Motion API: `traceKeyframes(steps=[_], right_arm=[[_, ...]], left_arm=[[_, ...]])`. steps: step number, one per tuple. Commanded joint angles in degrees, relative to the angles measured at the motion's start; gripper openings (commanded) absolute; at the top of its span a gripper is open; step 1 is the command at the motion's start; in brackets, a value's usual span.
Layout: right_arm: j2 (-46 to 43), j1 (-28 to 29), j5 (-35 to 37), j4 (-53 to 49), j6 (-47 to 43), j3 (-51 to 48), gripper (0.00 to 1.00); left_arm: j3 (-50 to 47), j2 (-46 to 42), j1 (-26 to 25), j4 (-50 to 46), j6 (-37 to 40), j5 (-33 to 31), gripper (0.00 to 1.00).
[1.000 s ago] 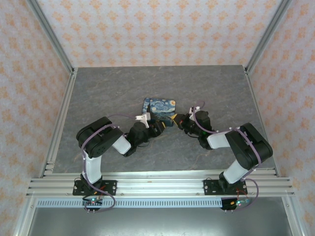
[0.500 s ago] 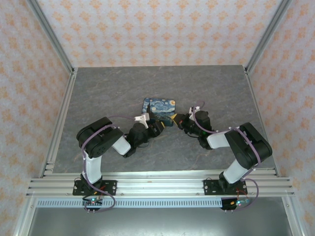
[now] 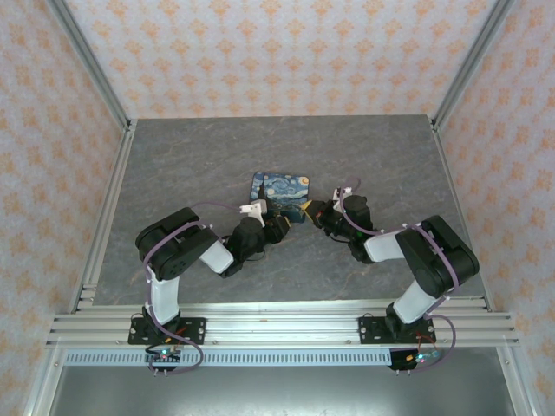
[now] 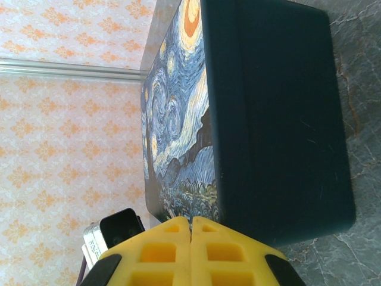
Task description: Unlock the padlock with the key
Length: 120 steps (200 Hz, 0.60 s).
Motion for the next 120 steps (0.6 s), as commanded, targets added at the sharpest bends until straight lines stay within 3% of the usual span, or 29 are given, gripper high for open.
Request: traceKeyframes(steps=[1, 27, 70, 120], right_arm=[[2.0, 0.1, 0.1, -3.1, -0.2, 0.1, 0.00], [2.1, 0.2, 0.1, -3.1, -0.2, 0.1, 0.00], [2.4, 0.1, 0.1, -3.1, -0.3, 0.2, 0.00], [3.2, 0.1, 0.0, -2.0, 0.0, 0.0, 0.00]], left_arm=[[0.0, -0.4, -0.3, -2.8, 0.9, -2.6, 0.32], [-1.0, -0.4, -0.3, 1.5, -1.3, -1.8, 0.29], [-1.3, -2.5, -0.6, 4.6, -3.5, 0.9, 0.38], [-1.2, -1.5, -0.6, 5.6, -4.9, -0.2, 0.33]])
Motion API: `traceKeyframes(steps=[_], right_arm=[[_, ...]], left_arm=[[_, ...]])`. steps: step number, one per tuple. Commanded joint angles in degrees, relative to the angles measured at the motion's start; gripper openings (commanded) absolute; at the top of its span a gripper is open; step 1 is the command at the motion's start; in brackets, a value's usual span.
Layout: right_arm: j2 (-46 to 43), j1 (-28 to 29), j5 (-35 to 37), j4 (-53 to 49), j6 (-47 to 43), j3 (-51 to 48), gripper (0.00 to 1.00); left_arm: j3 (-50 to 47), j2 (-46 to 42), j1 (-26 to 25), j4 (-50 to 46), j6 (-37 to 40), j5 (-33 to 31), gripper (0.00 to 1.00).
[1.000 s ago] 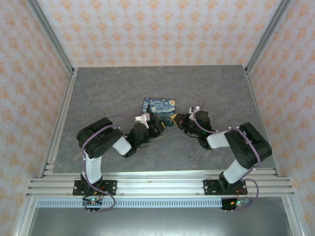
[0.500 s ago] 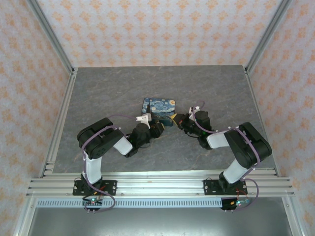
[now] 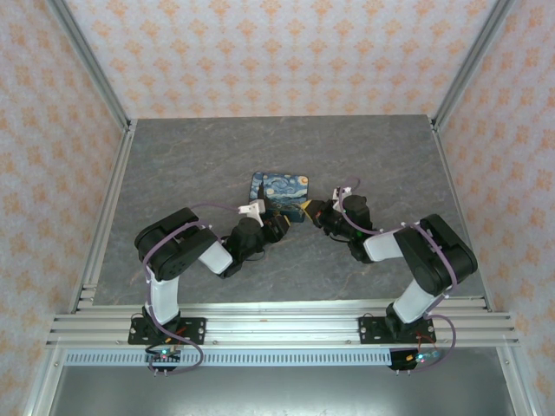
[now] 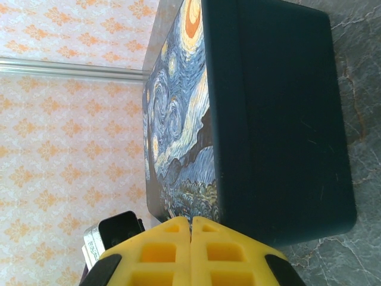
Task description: Unlock the padlock with the key
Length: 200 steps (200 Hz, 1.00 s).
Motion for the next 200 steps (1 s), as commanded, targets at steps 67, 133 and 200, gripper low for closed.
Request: traceKeyframes(steps=[67, 133, 200], right_arm=[[2.5, 0.2, 0.0, -3.4, 0.0, -0.1, 0.00], [3.1, 0.1, -0.1, -2.9, 0.3, 0.0, 0.00], [3.1, 0.1, -0.1, -2.9, 0.1, -0.1, 0.00]], left_arm=[[-2.4, -2.0, -1.1, 6.7, -3.5, -1.6, 0.41], [-1.4, -1.0, -1.2, 5.0, -4.3, -3.5, 0.41], [-0.6, 1.8, -1.2, 1.7, -5.4, -6.5, 0.39]])
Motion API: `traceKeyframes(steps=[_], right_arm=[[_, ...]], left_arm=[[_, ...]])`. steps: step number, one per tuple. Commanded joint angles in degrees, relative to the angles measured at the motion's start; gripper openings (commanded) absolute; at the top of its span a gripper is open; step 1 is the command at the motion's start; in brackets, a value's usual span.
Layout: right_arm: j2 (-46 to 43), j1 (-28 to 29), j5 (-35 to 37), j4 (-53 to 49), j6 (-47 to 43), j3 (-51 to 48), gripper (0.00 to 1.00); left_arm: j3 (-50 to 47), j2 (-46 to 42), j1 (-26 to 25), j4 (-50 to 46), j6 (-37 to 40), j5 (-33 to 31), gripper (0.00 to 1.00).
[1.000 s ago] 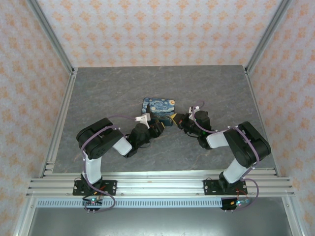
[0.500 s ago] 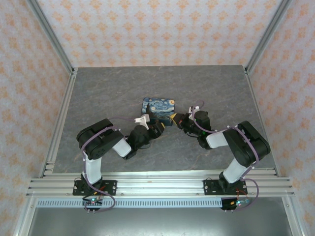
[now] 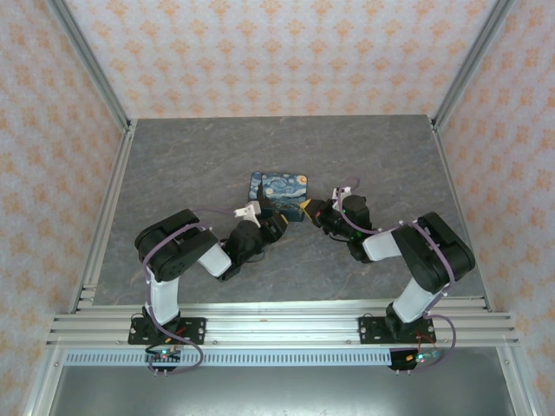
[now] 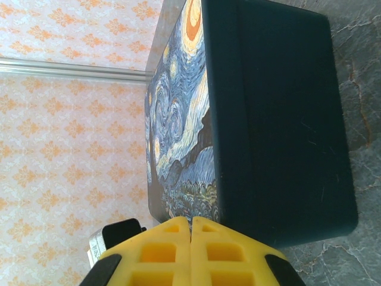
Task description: Unlock the padlock with the key
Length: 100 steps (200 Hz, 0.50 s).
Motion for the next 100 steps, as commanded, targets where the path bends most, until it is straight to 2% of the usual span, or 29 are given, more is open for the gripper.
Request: traceKeyframes(steps=[1, 53, 100], right_arm=[[2.0, 0.1, 0.0, -4.6, -0.1, -0.2, 0.00], [2.3, 0.1, -0.1, -4.6, 0.1, 0.1, 0.00], [2.5, 0.2, -0.1, -4.6, 0.1, 0.1, 0.00]], left_arm=[[1.1, 1.9, -0.5, -1.0, -0.2, -2.8, 0.39], [1.9, 3.5, -0.6, -3.8, 0.4, -4.2, 0.35], [2.4, 3.8, -0.6, -6.3, 1.2, -5.9, 0.27]])
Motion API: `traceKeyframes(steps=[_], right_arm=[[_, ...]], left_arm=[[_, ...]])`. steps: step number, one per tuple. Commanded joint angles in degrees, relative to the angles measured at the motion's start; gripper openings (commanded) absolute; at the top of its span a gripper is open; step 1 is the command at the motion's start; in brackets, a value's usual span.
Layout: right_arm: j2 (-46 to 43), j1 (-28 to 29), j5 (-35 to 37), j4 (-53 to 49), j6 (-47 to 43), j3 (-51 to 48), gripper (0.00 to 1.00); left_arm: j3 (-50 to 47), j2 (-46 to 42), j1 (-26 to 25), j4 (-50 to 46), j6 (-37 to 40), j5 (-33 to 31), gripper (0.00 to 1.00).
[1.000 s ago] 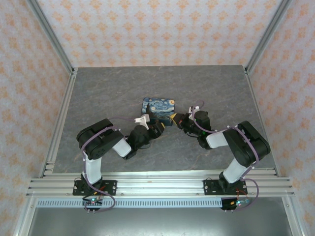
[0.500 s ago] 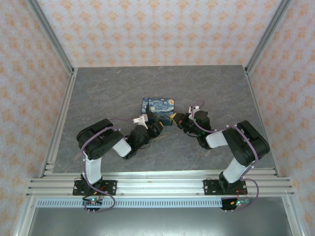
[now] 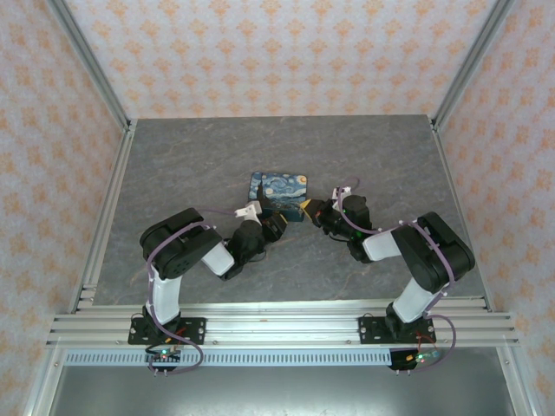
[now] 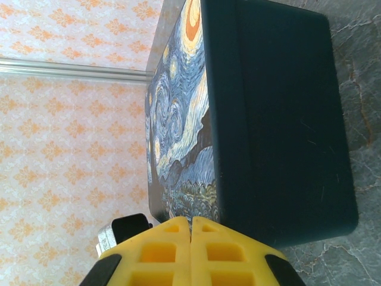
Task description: Unlock the padlock with the key
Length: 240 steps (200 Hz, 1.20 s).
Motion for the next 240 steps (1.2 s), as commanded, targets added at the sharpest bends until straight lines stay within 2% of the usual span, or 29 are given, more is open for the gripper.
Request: traceKeyframes(steps=[1, 17, 48, 109, 172, 187, 202, 240], right_arm=[[2.3, 0.2, 0.1, -4.8, 0.0, 0.1, 0.00], [2.4, 0.2, 0.0, -4.8, -0.1, 0.2, 0.00], [2.6, 0.2, -0.1, -4.9, 0.1, 0.5, 0.00], [3.0, 0.1, -0.2, -4.7, 0.1, 0.6, 0.00], [2.6, 0.2, -0.4, -4.5, 0.2, 0.3, 0.00], [1.9, 0.2, -0.5, -4.5, 0.2, 0.3, 0.00], [0.9, 0.2, -0.8, -4.6, 0.4, 0.3, 0.00], [-4.7, 0.2, -1.8, -8.5, -0.4, -0.3, 0.00]], left_arm=[[0.7, 1.7, -0.3, -5.4, 1.3, -3.3, 0.27], [0.9, 1.3, -0.5, -7.1, 2.3, -3.6, 0.23], [1.5, -0.2, -1.2, -12.4, 4.9, -4.7, 0.26], [2.2, 0.8, -1.2, -13.5, 4.6, -5.3, 0.24], [2.8, 0.8, -1.2, -13.3, 4.1, -5.0, 0.05], [3.0, -0.4, -1.1, -14.1, 3.9, -3.8, 0.00], [3.1, -1.9, -1.0, -15.4, 3.6, -1.8, 0.00], [5.2, -8.0, 0.3, -23.0, 2.1, 7.7, 0.00]])
